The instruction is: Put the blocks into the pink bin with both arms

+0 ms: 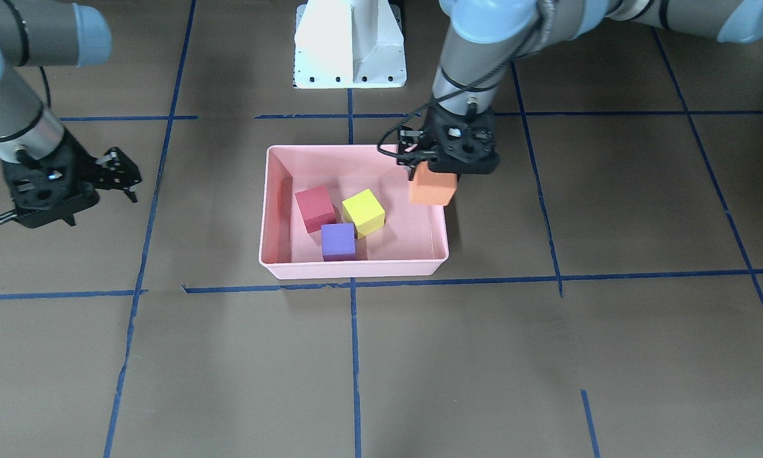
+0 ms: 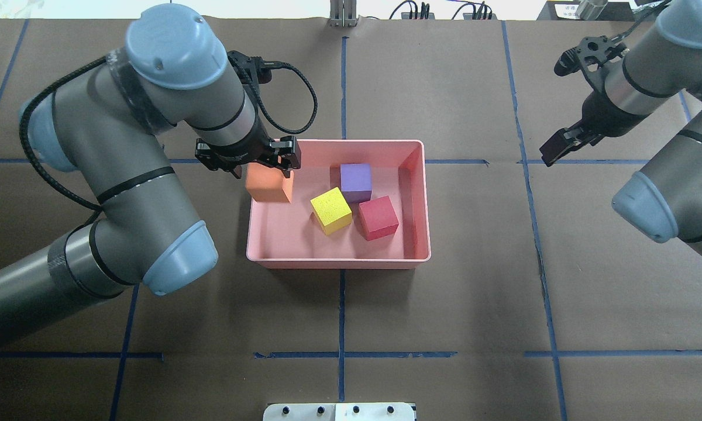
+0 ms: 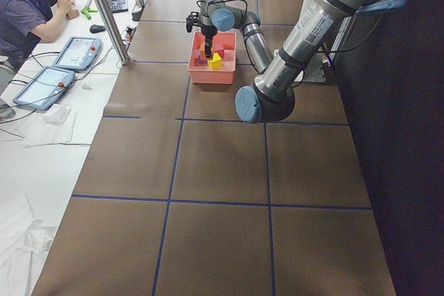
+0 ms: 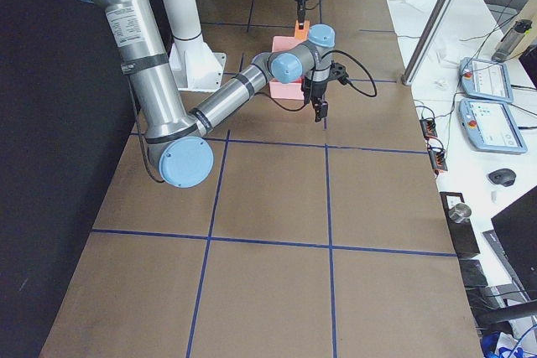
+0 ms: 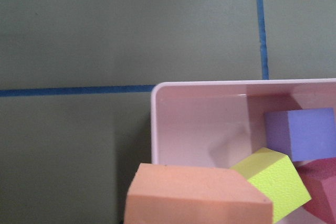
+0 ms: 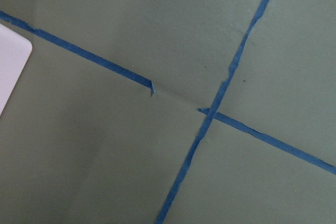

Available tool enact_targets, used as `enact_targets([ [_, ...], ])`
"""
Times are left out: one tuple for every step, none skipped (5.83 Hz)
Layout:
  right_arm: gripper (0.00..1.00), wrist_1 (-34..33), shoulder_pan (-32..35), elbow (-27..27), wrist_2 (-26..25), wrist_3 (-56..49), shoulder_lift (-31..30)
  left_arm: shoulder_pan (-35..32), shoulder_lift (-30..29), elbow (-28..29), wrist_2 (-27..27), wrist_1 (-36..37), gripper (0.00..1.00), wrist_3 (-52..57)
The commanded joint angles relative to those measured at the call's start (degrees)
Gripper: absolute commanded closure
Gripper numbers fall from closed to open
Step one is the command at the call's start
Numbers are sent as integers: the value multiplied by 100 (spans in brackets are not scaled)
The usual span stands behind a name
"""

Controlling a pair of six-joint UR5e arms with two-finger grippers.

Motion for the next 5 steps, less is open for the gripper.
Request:
enact_targets([
  [0, -3, 177, 148, 24, -308, -325, 52, 351, -442, 121, 26, 0, 219],
  [0, -3, 386, 158, 189, -657, -527, -131, 938, -958, 104, 69, 0, 1067],
  [0, 6, 823, 158, 486, -1382, -869, -576, 1301, -1042, -392, 70, 0, 2015],
  [0, -3, 1332, 158, 681, -2277, -1281, -1207, 1783, -1043, -885, 96, 0, 3321],
  [0, -3, 1833, 149, 718, -3078, -1738, -1849, 2223, -982, -1159, 96, 0, 4509],
])
